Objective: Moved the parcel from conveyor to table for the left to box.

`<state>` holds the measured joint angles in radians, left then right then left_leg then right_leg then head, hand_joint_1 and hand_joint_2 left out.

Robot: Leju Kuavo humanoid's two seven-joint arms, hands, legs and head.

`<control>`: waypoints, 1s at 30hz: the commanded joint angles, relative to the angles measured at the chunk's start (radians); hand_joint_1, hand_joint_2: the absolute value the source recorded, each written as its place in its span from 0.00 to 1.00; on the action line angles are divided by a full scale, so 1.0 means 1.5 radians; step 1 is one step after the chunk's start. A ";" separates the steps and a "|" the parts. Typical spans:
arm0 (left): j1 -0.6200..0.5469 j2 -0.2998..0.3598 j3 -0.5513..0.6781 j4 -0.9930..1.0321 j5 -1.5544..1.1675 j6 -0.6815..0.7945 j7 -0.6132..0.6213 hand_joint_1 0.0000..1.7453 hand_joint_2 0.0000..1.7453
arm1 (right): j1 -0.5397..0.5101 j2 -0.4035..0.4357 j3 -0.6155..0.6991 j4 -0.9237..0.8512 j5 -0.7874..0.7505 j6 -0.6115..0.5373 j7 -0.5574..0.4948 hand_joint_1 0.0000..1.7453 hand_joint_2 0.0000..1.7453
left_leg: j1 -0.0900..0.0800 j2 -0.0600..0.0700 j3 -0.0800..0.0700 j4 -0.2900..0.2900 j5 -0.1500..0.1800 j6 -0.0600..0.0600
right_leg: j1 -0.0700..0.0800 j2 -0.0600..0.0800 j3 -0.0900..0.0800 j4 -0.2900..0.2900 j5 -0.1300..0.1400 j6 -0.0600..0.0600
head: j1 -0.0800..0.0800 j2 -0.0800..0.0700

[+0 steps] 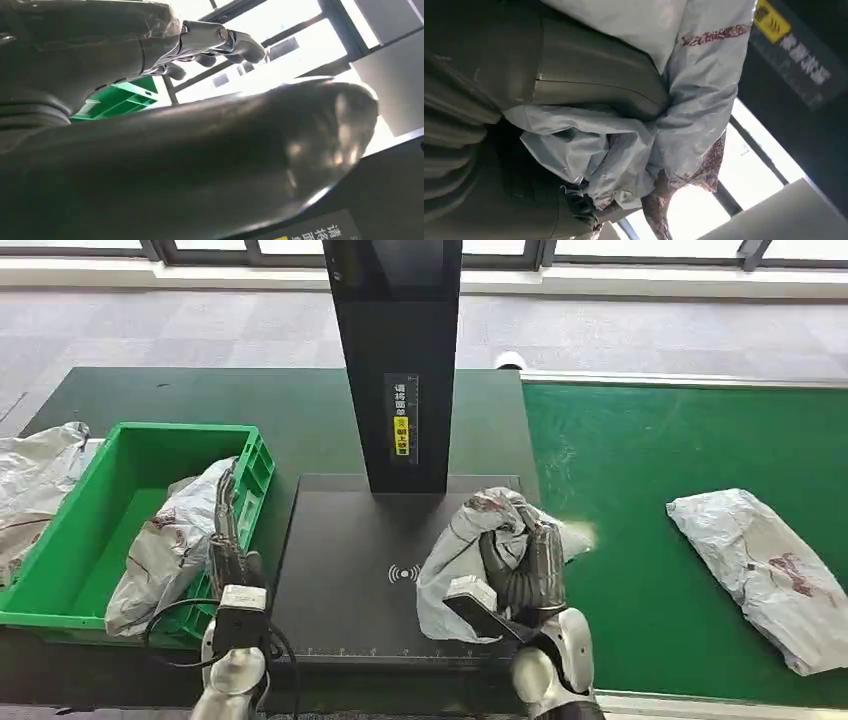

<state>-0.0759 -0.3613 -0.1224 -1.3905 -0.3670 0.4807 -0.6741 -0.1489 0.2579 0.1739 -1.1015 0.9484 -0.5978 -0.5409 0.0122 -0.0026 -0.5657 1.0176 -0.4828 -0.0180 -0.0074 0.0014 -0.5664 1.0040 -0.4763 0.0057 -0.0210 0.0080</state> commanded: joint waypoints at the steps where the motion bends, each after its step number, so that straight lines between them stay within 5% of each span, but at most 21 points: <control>1: -0.034 0.029 -0.015 0.061 0.004 0.000 -0.001 0.00 0.00 | -0.081 -0.004 0.032 0.180 -0.004 -0.004 0.001 1.00 1.00 | 0.000 0.001 0.001 -0.002 0.001 0.000 | 0.000 0.001 0.001 -0.002 0.001 0.000 | 0.000 0.000; 5: -0.036 0.030 -0.016 0.063 0.006 0.000 -0.001 0.00 0.00 | -0.093 -0.003 0.037 0.197 -0.003 0.000 0.005 1.00 1.00 | -0.001 0.001 0.001 -0.003 0.001 0.000 | -0.001 0.001 0.001 -0.002 0.001 0.000 | 0.000 0.000; 8: -0.042 0.029 -0.022 0.082 0.026 0.006 -0.010 0.00 0.00 | -0.201 0.037 0.060 0.343 -0.026 0.030 -0.010 1.00 1.00 | 0.000 0.002 0.001 -0.001 0.001 0.000 | 0.000 0.002 0.000 -0.001 0.001 0.000 | 0.000 0.000; 12: -0.049 0.023 -0.032 0.086 0.031 0.012 -0.011 0.00 0.00 | -0.228 0.061 0.124 0.354 -0.096 0.022 -0.014 1.00 1.00 | -0.001 0.005 0.000 -0.001 0.001 0.000 | -0.001 0.004 -0.002 0.000 0.002 -0.001 | 0.000 0.000; 13: -0.051 0.023 -0.035 0.087 0.032 0.016 -0.010 0.00 0.00 | -0.230 0.061 0.152 0.354 -0.106 0.014 0.006 0.10 1.00 | -0.001 0.004 -0.001 -0.002 0.002 0.000 | -0.001 0.003 -0.003 0.000 0.003 -0.001 | 0.000 0.000; 14: -0.051 0.022 -0.035 0.087 0.031 0.021 -0.008 0.00 0.00 | -0.226 0.061 0.160 0.347 -0.110 0.002 0.009 0.00 1.00 | 0.000 0.003 -0.001 -0.001 0.002 -0.001 | 0.000 0.002 -0.002 0.000 0.003 -0.001 | 0.000 0.000; 20: -0.037 0.022 -0.028 0.076 0.041 0.050 0.003 0.00 0.00 | -0.162 0.025 0.113 0.224 -0.130 0.116 0.009 0.00 1.00 | 0.000 0.000 0.000 -0.002 0.002 -0.001 | 0.000 -0.001 -0.001 -0.001 0.002 -0.001 | 0.000 0.000; 30: -0.021 0.010 0.009 0.056 0.101 0.094 -0.006 0.00 0.00 | -0.058 -0.013 0.121 0.138 -0.121 0.171 -0.016 0.00 1.00 | 0.000 -0.001 -0.001 -0.001 0.002 -0.001 | 0.000 -0.001 -0.001 -0.001 0.002 -0.001 | 0.000 0.000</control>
<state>-0.1066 -0.3643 -0.1564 -1.3210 -0.2708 0.5557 -0.6703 -0.3217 0.3228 0.3220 -0.7974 0.7522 -0.3759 -0.5588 0.0125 -0.0025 -0.5682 1.0175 -0.4811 -0.0197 -0.0069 0.0016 -0.5692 1.0042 -0.4745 0.0043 -0.0210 0.0084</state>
